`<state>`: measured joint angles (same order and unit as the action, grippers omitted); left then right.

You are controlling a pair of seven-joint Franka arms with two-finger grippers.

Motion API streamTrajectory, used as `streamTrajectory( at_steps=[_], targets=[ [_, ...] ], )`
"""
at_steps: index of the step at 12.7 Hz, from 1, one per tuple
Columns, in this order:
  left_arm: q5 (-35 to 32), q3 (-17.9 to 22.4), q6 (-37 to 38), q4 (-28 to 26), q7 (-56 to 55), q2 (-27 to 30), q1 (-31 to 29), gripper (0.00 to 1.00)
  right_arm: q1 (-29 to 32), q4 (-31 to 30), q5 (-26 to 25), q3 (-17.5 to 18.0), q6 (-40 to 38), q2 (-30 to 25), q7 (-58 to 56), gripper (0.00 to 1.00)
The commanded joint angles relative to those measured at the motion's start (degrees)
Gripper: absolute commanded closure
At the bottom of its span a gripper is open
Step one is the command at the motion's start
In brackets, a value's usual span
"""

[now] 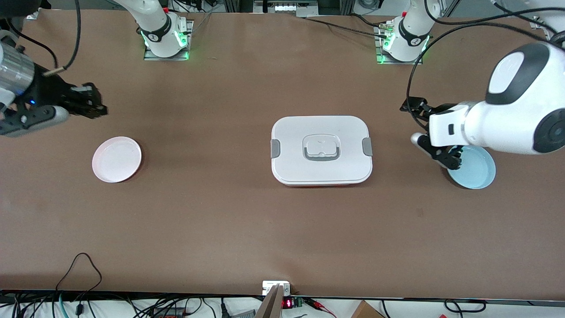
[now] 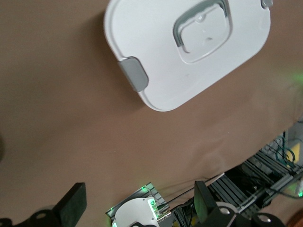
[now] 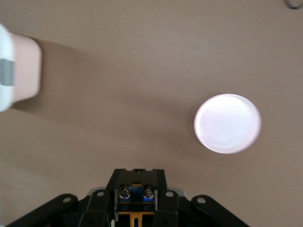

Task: Transfer orange switch to right arm and place
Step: 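Carry the switch to the white plate while the left gripper withdraws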

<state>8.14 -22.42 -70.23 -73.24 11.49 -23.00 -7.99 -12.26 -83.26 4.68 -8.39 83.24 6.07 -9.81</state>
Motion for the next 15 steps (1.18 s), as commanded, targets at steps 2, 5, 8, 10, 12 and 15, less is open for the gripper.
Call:
streamTrajectory(
  at_steps=[2, 5, 8, 10, 12, 15],
  targets=[
    [-6.2, 0.1, 1.3, 4.9, -3.2, -0.6, 1.4, 0.00, 2.4, -12.2, -5.0, -0.1, 9.5, -3.2, -3.4, 1.00],
    [-15.1, 0.0, 1.2, 5.1, -4.6, -0.6, 2.9, 0.00, 4.7, -20.3, -8.6, -0.1, 18.9, -4.1, -5.2, 1.00],
    [-17.5, 0.0, 1.2, 5.0, -5.7, 0.0, 2.5, 0.00, 7.3, -25.4, -8.7, -0.1, 26.7, -2.7, -6.4, 1.00],
    [-17.0, 0.1, 1.1, 5.3, -5.7, 0.1, 2.2, 0.00, 8.1, -30.6, -8.7, -0.1, 34.1, -1.9, -6.4, 1.00],
    [-17.2, 1.3, 0.3, 5.1, -5.7, 0.6, 2.8, 0.00, 9.3, -33.4, -8.7, -0.1, 39.3, -0.1, -6.4, 1.00],
    [-14.2, 11.0, -18.1, -13.3, -5.6, 14.5, 6.2, 0.00, 10.0, -34.7, -8.6, -0.1, 45.1, 4.3, -6.0, 1.00]
  ],
)
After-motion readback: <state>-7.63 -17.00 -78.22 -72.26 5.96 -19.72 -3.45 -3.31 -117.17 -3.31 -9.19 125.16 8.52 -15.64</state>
